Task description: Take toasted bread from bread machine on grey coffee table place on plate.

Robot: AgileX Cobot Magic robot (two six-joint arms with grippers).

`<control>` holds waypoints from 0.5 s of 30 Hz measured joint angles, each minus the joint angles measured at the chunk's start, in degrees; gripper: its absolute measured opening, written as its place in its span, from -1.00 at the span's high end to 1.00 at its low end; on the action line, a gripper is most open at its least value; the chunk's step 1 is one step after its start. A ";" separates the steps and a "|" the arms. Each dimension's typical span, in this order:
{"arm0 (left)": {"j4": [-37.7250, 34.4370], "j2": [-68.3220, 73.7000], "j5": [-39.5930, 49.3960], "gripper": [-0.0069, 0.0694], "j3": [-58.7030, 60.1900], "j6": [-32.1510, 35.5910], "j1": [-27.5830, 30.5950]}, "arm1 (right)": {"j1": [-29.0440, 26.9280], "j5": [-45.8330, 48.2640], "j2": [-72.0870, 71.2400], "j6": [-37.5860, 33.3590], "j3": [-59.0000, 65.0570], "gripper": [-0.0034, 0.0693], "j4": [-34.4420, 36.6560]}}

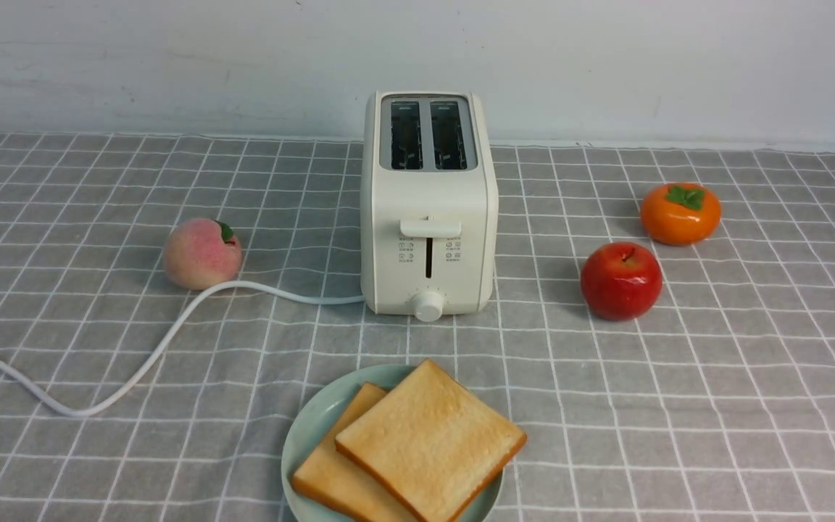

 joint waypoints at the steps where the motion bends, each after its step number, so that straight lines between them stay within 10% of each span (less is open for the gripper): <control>1: 0.00 0.00 0.00 0.54 0.00 0.00 0.00 | 0.00 0.00 0.00 0.00 0.00 0.42 0.00; 15: 0.00 0.00 0.00 0.53 0.04 0.00 0.00 | 0.00 0.00 0.00 -0.07 0.00 0.38 0.00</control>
